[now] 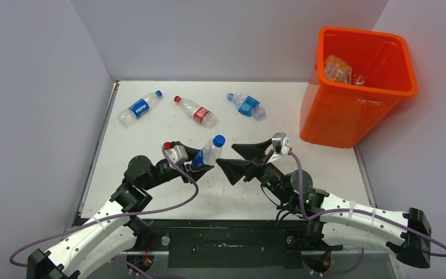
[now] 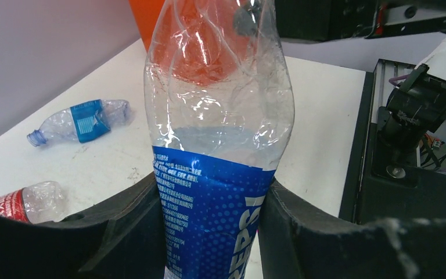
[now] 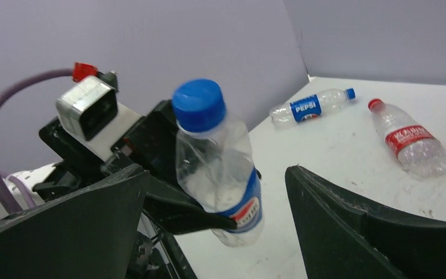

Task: Put the plastic bottles in the bin
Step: Pick up the plastic bottle from the corner of the board.

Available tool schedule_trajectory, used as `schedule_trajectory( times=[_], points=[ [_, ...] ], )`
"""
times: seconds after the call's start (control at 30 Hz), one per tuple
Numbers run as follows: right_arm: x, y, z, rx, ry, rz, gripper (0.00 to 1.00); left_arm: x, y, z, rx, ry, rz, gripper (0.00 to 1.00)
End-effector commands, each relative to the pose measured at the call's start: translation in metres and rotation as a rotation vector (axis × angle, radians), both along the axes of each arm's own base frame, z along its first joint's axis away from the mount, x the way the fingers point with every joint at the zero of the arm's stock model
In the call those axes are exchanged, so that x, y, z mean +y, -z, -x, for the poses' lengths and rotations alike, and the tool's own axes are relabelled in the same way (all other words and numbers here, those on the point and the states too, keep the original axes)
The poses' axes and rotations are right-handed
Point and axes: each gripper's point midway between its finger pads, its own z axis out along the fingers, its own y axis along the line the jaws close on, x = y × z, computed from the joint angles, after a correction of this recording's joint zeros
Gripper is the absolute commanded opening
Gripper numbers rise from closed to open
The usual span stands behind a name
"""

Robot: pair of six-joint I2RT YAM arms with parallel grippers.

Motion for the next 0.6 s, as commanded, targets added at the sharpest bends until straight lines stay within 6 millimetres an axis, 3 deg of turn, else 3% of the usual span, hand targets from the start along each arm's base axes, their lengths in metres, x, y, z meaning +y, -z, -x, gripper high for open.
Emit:
schedule_trajectory(
  times=[0.0,0.23,0.43,0.57],
  points=[
    [0.004,-0.062,0.003,-0.137,0.02,-0.115,0.91,-0.003,-0.028,0.0,-0.014,0.002,0.073,0.04],
    [0.021,-0.051,-0.033,-0.03,0.169,0.021,0.96,-0.009,-0.03,0.007,0.026,0.053,0.08,0.02],
    [0.026,-0.038,-0.041,0.015,0.192,0.042,0.59,-0.009,-0.03,0.01,0.02,0.061,0.085,0.01],
    [0.032,-0.034,-0.04,0.025,0.175,0.068,0.41,-0.008,-0.03,0.01,0.007,0.048,0.088,0.06]
  ],
)
